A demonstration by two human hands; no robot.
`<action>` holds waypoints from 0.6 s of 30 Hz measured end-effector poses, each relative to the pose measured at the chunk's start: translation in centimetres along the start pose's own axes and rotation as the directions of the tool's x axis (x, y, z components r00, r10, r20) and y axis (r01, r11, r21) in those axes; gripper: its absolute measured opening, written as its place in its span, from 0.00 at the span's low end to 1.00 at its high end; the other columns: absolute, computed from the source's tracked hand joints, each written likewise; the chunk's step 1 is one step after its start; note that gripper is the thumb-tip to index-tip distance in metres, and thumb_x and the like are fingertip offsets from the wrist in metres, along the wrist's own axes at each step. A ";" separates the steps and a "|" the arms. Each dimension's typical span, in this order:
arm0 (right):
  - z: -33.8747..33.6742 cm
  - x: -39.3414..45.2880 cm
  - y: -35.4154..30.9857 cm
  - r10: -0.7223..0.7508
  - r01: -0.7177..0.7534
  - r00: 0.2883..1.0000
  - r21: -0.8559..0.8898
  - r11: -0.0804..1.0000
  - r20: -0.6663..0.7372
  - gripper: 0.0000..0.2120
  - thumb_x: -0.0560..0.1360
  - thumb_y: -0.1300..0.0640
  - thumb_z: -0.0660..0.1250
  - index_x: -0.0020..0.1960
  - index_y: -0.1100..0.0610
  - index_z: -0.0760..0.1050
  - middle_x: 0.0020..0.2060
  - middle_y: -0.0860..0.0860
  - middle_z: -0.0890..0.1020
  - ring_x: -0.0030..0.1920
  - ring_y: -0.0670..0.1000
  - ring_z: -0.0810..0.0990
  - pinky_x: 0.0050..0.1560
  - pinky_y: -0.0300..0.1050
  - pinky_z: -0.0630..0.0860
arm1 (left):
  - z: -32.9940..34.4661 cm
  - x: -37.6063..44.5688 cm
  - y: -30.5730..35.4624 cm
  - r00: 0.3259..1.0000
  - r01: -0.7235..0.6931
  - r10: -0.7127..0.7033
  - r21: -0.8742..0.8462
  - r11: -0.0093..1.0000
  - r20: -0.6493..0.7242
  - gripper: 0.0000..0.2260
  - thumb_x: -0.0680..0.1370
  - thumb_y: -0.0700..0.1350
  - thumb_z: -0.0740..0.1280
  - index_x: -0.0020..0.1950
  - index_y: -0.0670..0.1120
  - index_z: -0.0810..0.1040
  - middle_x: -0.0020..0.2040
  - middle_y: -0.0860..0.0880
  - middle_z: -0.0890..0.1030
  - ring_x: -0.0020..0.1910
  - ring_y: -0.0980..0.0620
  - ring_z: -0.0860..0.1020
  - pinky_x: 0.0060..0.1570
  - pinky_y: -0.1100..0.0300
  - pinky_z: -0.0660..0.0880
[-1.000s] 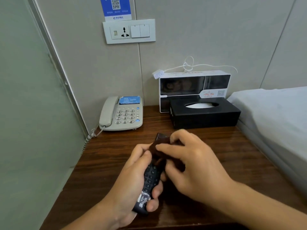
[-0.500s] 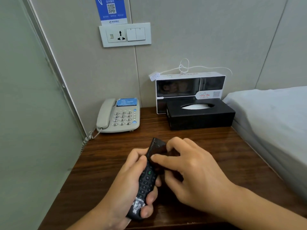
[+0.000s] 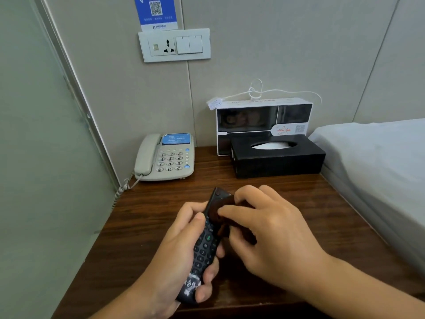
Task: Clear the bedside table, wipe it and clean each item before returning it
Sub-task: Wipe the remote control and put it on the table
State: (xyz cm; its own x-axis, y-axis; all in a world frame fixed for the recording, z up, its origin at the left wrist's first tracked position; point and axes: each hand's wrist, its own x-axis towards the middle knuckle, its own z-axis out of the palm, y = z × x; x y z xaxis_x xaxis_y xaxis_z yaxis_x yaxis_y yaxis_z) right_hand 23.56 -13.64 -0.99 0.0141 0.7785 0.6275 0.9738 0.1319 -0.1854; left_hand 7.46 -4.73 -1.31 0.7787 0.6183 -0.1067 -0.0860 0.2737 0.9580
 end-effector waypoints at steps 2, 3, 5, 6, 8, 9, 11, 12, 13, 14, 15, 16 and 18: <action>-0.3 0.3 0.8 0.039 -0.041 0.998 -0.039 0.998 -0.055 0.13 0.75 0.51 0.65 0.55 0.47 0.84 0.48 0.46 0.77 0.43 0.50 0.74 0.36 0.47 0.78 | 0.1 -0.2 -0.2 1.000 0.002 -0.002 -0.012 1.000 0.014 0.10 0.86 0.52 0.56 0.61 0.58 0.76 0.41 0.38 0.76 0.25 0.47 0.68 0.22 0.62 0.65; -0.4 0.7 1.5 0.072 -0.077 0.993 -0.057 0.995 -0.095 0.13 0.75 0.52 0.66 0.55 0.47 0.84 0.48 0.47 0.77 0.43 0.50 0.74 0.36 0.48 0.78 | 0.2 -0.2 -0.2 1.000 0.004 -0.004 -0.012 1.000 0.022 0.10 0.86 0.52 0.56 0.61 0.58 0.76 0.41 0.38 0.77 0.25 0.47 0.68 0.22 0.62 0.65; -0.7 1.2 2.3 0.094 -0.104 0.987 -0.066 0.992 -0.133 0.13 0.75 0.53 0.67 0.57 0.48 0.84 0.49 0.48 0.77 0.43 0.51 0.74 0.36 0.50 0.79 | 0.4 -0.2 -0.1 1.000 0.000 0.000 -0.005 1.000 0.029 0.10 0.86 0.53 0.56 0.61 0.59 0.76 0.42 0.38 0.77 0.26 0.47 0.68 0.23 0.61 0.65; -0.6 1.2 2.3 0.071 -0.079 0.990 -0.060 0.995 -0.123 0.14 0.75 0.52 0.66 0.59 0.48 0.84 0.50 0.48 0.77 0.43 0.51 0.75 0.37 0.49 0.79 | 0.4 -0.1 0.0 1.000 -0.006 0.006 0.001 1.000 0.030 0.10 0.86 0.53 0.56 0.60 0.59 0.76 0.42 0.38 0.77 0.26 0.47 0.68 0.23 0.61 0.65; -0.4 0.8 1.8 0.012 -0.015 0.997 -0.035 0.999 -0.077 0.16 0.77 0.50 0.65 0.62 0.48 0.83 0.52 0.49 0.76 0.45 0.52 0.76 0.38 0.47 0.78 | 0.2 -0.2 0.2 0.999 -0.017 0.017 0.015 1.000 0.030 0.10 0.86 0.54 0.56 0.59 0.58 0.76 0.42 0.38 0.76 0.26 0.47 0.68 0.22 0.61 0.65; -0.3 0.6 1.5 0.010 -0.011 0.998 -0.011 1.000 -0.057 0.16 0.77 0.48 0.65 0.63 0.47 0.82 0.53 0.48 0.76 0.46 0.51 0.77 0.38 0.46 0.79 | 0.2 -0.2 0.3 0.999 -0.018 0.017 0.021 1.000 0.027 0.10 0.86 0.54 0.56 0.59 0.58 0.77 0.41 0.37 0.76 0.25 0.47 0.68 0.22 0.61 0.65; 0.0 0.4 1.2 0.032 -0.030 0.998 0.031 0.999 -0.048 0.16 0.77 0.47 0.66 0.62 0.47 0.82 0.52 0.47 0.75 0.47 0.50 0.78 0.39 0.47 0.80 | 0.0 -0.2 0.1 1.000 -0.011 0.011 0.023 1.000 0.015 0.10 0.86 0.53 0.56 0.59 0.58 0.77 0.41 0.38 0.76 0.26 0.47 0.68 0.23 0.60 0.64; 0.1 0.3 1.2 0.035 -0.033 0.998 0.050 0.998 -0.043 0.14 0.76 0.47 0.67 0.60 0.47 0.83 0.51 0.46 0.75 0.47 0.50 0.78 0.40 0.48 0.81 | 0.0 -0.3 -0.1 1.000 -0.007 0.007 0.023 1.000 0.008 0.10 0.86 0.53 0.56 0.59 0.58 0.77 0.41 0.38 0.77 0.26 0.47 0.68 0.23 0.61 0.64; 0.2 0.2 1.1 0.032 -0.030 0.999 0.067 0.997 -0.028 0.13 0.76 0.47 0.67 0.58 0.46 0.84 0.50 0.45 0.75 0.46 0.50 0.79 0.41 0.49 0.81 | 0.1 -0.3 -0.3 1.000 -0.002 0.002 0.025 1.000 0.002 0.10 0.86 0.53 0.56 0.60 0.58 0.77 0.40 0.38 0.77 0.26 0.47 0.68 0.24 0.61 0.64; 0.2 0.1 1.1 0.023 -0.022 1.000 0.080 0.997 -0.010 0.12 0.76 0.47 0.67 0.56 0.46 0.84 0.49 0.44 0.76 0.46 0.49 0.79 0.41 0.49 0.80 | 0.1 -0.4 -0.4 1.000 0.003 -0.003 0.027 1.000 0.001 0.10 0.86 0.52 0.56 0.60 0.58 0.77 0.40 0.38 0.77 0.26 0.47 0.68 0.23 0.61 0.65; 0.1 0.1 1.2 0.013 -0.014 1.000 0.088 0.996 0.012 0.12 0.76 0.46 0.66 0.55 0.45 0.84 0.48 0.43 0.76 0.45 0.48 0.78 0.41 0.49 0.80 | 0.1 -0.4 -0.5 1.000 0.011 -0.012 0.024 1.000 0.004 0.10 0.86 0.52 0.56 0.60 0.58 0.77 0.40 0.38 0.77 0.26 0.46 0.68 0.23 0.62 0.65; 0.0 0.1 1.3 0.006 -0.010 0.999 0.097 0.995 0.040 0.12 0.76 0.46 0.66 0.54 0.45 0.84 0.47 0.42 0.76 0.45 0.47 0.78 0.41 0.49 0.80 | 0.2 -0.4 -0.7 1.000 0.024 -0.024 0.018 1.000 0.005 0.10 0.86 0.52 0.56 0.60 0.58 0.77 0.40 0.38 0.76 0.25 0.46 0.68 0.22 0.62 0.65; -0.1 0.1 1.3 -0.010 -0.002 0.996 0.130 0.992 0.092 0.12 0.76 0.45 0.66 0.54 0.45 0.85 0.46 0.41 0.76 0.45 0.46 0.78 0.42 0.48 0.80 | 0.1 -0.5 -0.9 0.999 0.038 -0.038 0.013 0.999 -0.006 0.10 0.86 0.53 0.56 0.60 0.58 0.77 0.39 0.39 0.76 0.25 0.46 0.68 0.21 0.62 0.65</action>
State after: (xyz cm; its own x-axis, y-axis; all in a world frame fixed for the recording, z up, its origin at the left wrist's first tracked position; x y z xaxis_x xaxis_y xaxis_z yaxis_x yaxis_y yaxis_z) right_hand 24.85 -13.47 -1.11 -0.0163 0.8305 0.5568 0.9359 0.2086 -0.2837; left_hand 7.27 -5.36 -2.10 0.7777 0.6117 -0.1448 -0.0483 0.2878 0.9565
